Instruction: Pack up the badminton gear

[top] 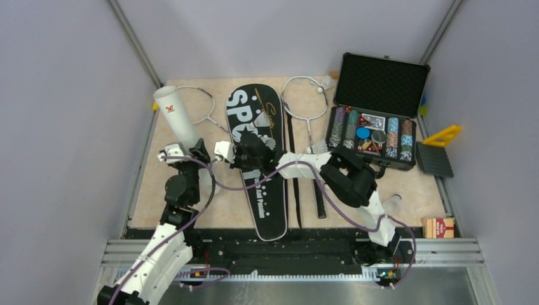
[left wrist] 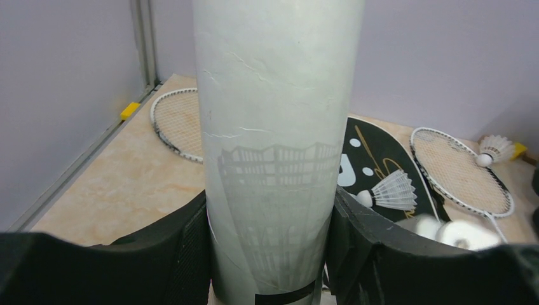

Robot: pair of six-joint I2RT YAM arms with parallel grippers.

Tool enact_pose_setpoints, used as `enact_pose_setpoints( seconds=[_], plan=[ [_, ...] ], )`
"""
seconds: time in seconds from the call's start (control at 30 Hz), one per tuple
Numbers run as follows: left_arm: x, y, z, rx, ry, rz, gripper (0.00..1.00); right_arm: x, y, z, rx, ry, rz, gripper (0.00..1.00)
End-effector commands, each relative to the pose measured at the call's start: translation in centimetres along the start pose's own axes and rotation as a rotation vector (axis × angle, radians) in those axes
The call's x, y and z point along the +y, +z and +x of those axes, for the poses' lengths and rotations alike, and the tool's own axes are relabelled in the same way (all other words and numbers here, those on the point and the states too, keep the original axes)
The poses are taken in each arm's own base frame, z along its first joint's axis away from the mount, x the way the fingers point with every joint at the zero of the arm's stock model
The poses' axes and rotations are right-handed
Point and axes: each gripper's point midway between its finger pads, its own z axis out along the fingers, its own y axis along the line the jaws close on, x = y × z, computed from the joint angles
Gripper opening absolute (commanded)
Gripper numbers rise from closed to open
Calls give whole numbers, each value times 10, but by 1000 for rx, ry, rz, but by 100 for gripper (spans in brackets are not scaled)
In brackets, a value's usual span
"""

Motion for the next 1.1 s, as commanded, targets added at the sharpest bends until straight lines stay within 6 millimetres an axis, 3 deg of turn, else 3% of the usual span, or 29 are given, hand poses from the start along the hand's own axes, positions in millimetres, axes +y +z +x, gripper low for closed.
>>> enact_pose_setpoints(
  seconds=[0.0,0.17,0.27,0.4,0.53,0.7,0.87,1.07],
  plan=[
    [-34,-1,-38,-118,-10,181,31,-58,-84,-94,-163,239,96,0],
    [-51,-8,-37,-142,2,295,31,-101,-175,-102,-226,526,92,0],
    [-72,-18,-31,-145,28,434,31,-126,-224,-101,-221,524,179,0],
    [-110,-40,-19,-116,108,696,31,-143,-274,-103,-129,514,269,0],
    [-129,-59,-9,-111,168,863,31,-154,-315,-129,-199,500,271,0],
    [-141,-77,0,-95,212,1001,31,-135,-359,-162,-282,439,202,0],
    [-151,-91,13,-47,271,1129,31,-93,-400,-191,-367,326,43,0],
    [-161,-107,22,-26,291,1270,31,-68,-427,-195,-386,185,-15,0]
  ],
)
